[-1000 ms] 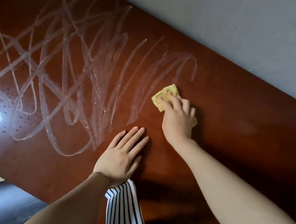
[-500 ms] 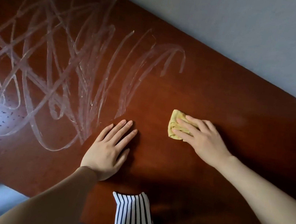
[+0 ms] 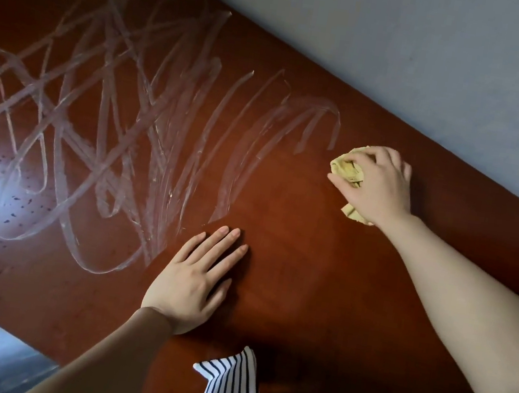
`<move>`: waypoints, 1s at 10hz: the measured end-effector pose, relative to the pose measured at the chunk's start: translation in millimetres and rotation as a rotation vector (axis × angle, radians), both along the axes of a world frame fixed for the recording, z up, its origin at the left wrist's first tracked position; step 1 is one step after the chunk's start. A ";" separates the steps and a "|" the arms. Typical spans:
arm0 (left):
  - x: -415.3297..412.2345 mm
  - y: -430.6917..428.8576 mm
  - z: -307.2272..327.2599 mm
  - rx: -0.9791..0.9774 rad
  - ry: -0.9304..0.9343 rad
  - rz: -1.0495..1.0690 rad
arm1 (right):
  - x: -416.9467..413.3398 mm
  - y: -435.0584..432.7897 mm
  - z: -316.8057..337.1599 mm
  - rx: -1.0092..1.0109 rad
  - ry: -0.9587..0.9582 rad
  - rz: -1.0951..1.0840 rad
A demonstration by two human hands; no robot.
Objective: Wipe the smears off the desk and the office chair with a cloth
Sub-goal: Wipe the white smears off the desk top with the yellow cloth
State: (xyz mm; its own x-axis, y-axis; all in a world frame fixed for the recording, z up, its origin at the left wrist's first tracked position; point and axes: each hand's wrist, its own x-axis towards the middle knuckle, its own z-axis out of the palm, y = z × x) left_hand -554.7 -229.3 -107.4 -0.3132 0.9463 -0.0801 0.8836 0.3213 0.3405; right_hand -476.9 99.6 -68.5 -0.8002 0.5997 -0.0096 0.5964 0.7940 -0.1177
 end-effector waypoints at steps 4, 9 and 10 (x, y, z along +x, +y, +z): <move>0.1 0.7 -1.2 0.011 -0.014 0.005 | 2.8 -39.3 -27.7 -0.054 0.287 -0.095; 0.8 0.7 1.2 -0.002 -0.034 -0.002 | 44.5 -84.4 -32.3 -0.079 0.285 0.532; 1.5 1.3 0.6 -0.007 -0.029 -0.004 | 24.4 -60.5 -28.3 -0.076 0.307 0.345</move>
State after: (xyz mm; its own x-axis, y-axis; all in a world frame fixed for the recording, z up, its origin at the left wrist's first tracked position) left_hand -553.1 -228.0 -106.8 -0.3071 0.9469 -0.0954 0.8746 0.3203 0.3639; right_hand -452.5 39.1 -96.8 -0.9255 0.3047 0.2249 0.2274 0.9221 -0.3132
